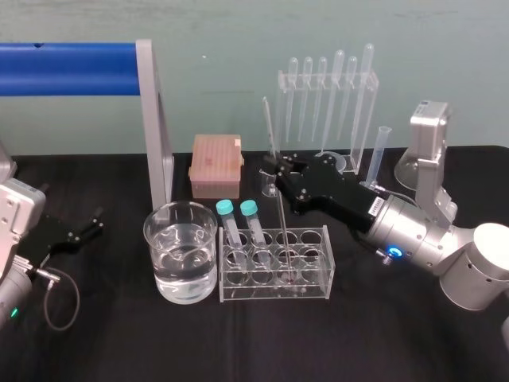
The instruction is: Hold the thermometer with one hand and immerse one end into the beaker, then reinsert it into the test tube rack.
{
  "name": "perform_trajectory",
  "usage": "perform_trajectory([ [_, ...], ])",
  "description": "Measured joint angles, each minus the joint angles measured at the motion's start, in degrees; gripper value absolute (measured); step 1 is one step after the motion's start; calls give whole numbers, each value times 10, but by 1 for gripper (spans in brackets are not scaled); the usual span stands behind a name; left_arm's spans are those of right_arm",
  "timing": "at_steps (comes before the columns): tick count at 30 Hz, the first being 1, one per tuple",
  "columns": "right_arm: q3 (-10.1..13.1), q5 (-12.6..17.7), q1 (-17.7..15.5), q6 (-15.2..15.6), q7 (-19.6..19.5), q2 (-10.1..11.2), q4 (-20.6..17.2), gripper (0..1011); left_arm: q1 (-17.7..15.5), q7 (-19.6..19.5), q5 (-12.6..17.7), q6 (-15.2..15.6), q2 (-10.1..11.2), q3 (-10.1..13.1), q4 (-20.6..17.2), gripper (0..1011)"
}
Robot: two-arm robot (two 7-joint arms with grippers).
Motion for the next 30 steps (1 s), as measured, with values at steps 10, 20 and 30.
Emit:
perform_trajectory([
  [10, -6, -10, 6, 2, 3, -3, 6, 53, 0, 0, 0, 0, 0, 0, 0, 1008],
  [20, -5, -9, 5, 2, 3, -3, 6, 118, 0, 0, 0, 0, 0, 0, 0, 1008],
  [30, -5, -9, 5, 2, 3, -3, 6, 431, 0, 0, 0, 0, 0, 0, 0, 1008],
])
